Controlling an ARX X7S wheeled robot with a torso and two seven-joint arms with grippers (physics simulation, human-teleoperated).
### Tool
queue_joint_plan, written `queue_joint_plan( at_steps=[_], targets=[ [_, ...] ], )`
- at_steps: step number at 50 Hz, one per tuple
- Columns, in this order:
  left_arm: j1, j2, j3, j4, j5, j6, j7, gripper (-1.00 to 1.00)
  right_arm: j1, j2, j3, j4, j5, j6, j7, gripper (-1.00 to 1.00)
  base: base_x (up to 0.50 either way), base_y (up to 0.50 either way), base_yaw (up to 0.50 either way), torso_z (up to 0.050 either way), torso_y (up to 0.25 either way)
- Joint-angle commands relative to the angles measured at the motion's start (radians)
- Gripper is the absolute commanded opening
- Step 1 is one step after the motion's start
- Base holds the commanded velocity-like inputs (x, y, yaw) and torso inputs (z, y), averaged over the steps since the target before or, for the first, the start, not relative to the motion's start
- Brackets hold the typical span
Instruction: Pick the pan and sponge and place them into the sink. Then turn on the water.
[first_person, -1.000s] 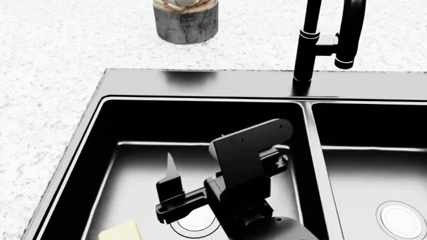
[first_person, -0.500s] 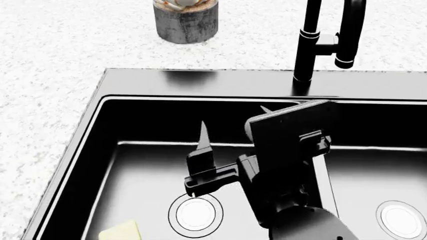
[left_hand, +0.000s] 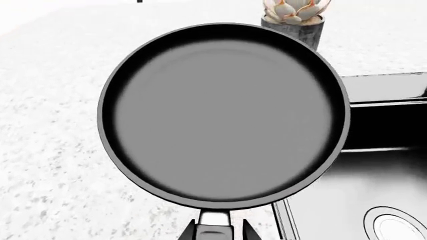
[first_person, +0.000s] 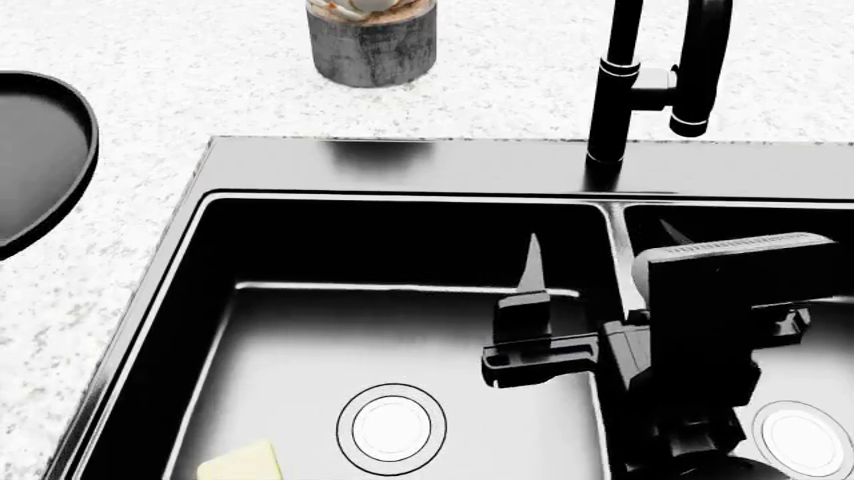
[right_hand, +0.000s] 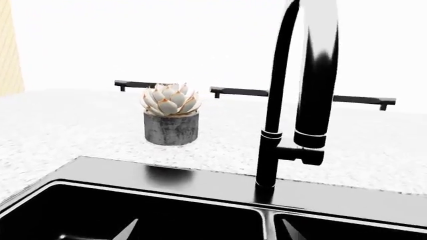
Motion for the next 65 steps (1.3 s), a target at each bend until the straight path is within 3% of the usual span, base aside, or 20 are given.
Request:
queue_joint_plan(
  at_steps=[1, 10, 12, 30, 44, 65],
  targets=[
    [-0.133, 0.081, 0.097, -0.022, 0.033, 0.037, 0.01, -1.0, -0.054, 0.062, 0.114, -0.058, 0.058, -0.017, -0.005, 1.0, 0.0, 0.0, 0.0, 0.0, 0.0],
    [-0.199, 0.138, 0.203, -0.067, 0.076, 0.067, 0.049, -1.0, -0.091, 0.099, 0.262, -0.095, 0.206, 0.065, 0.035, 1.0, 0.0, 0.0, 0.0, 0.002, 0.001],
    [-0.195, 0.121, 0.202, -0.072, 0.076, 0.073, 0.071, -1.0, -0.077, 0.129, 0.229, -0.11, 0.194, 0.081, 0.014, 1.0, 0.0, 0.0, 0.0, 0.0, 0.005],
    [-0.341, 0.378, 0.501, -0.25, 0.249, 0.19, 0.136, -1.0, -0.117, 0.187, 0.346, -0.18, 0.234, 0.132, 0.105, 1.0, 0.0, 0.0, 0.0, 0.0, 0.002],
    [-0.37, 0.513, 0.722, -0.308, 0.392, 0.273, 0.158, -1.0, -0.137, 0.18, 0.34, -0.186, 0.221, 0.123, 0.117, 1.0, 0.0, 0.0, 0.0, 0.001, 0.001],
    [-0.304, 0.612, 0.851, -0.306, 0.444, 0.306, 0.119, -1.0, -0.193, 0.164, 0.377, -0.176, 0.201, 0.074, 0.122, 1.0, 0.0, 0.0, 0.0, 0.0, 0.002]
  ],
)
